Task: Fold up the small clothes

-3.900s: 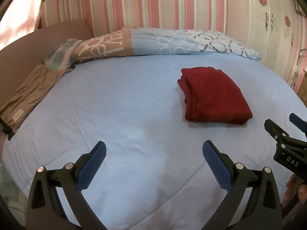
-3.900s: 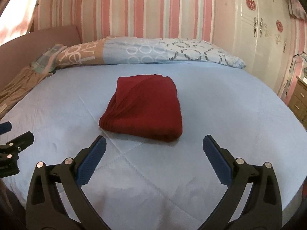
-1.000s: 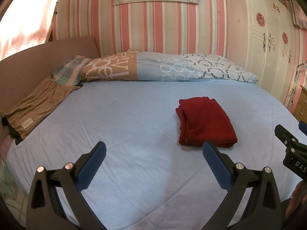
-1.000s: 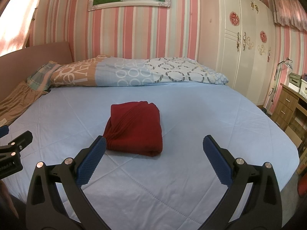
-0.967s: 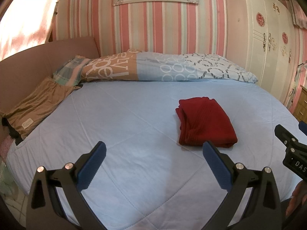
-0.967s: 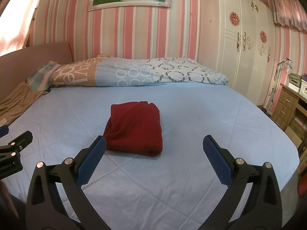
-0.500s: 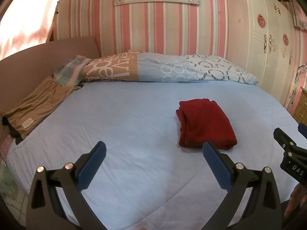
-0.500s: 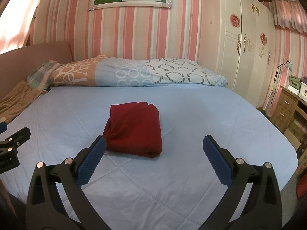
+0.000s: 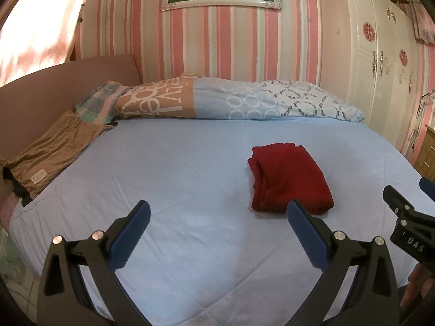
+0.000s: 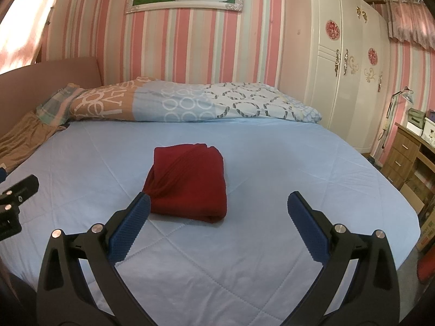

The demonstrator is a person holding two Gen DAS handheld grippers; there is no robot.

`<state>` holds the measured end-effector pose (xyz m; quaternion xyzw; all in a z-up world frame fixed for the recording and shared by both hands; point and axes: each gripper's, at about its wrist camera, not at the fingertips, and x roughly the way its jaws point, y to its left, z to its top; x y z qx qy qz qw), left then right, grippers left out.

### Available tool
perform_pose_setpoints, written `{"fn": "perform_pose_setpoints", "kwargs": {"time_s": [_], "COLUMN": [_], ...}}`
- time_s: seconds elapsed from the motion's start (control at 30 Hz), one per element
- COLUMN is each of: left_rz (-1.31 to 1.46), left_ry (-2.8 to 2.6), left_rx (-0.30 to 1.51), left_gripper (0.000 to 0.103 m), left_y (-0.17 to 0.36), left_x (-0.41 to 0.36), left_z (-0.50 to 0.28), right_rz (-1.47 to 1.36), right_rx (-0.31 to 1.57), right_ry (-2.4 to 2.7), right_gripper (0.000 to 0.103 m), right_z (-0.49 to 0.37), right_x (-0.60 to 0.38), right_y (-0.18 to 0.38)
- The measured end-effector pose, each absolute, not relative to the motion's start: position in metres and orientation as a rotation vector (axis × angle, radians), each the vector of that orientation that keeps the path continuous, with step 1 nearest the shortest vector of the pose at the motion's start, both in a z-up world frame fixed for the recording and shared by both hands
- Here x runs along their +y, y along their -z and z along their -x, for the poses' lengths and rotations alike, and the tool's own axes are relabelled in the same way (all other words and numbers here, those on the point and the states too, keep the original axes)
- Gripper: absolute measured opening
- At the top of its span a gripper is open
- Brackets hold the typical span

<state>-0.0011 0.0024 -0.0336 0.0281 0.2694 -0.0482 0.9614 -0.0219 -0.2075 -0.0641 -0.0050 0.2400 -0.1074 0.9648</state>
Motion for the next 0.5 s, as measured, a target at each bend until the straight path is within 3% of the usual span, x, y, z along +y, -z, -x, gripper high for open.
{"fn": "perform_pose_setpoints", "kwargs": {"time_s": [0.5], "left_rz": [-0.059], "left_ry": [0.098], "left_rx": [0.540], "left_gripper": [0.101], "left_y": [0.0319], "left_x": [-0.0056], "left_z": [0.0016], "right_rz": [0.010], "right_rx": [0.484], "right_ry": [0.218], "right_gripper": [0.100], "right_z": [0.0223], "right_x": [-0.2062], "right_y": [0.0653]}}
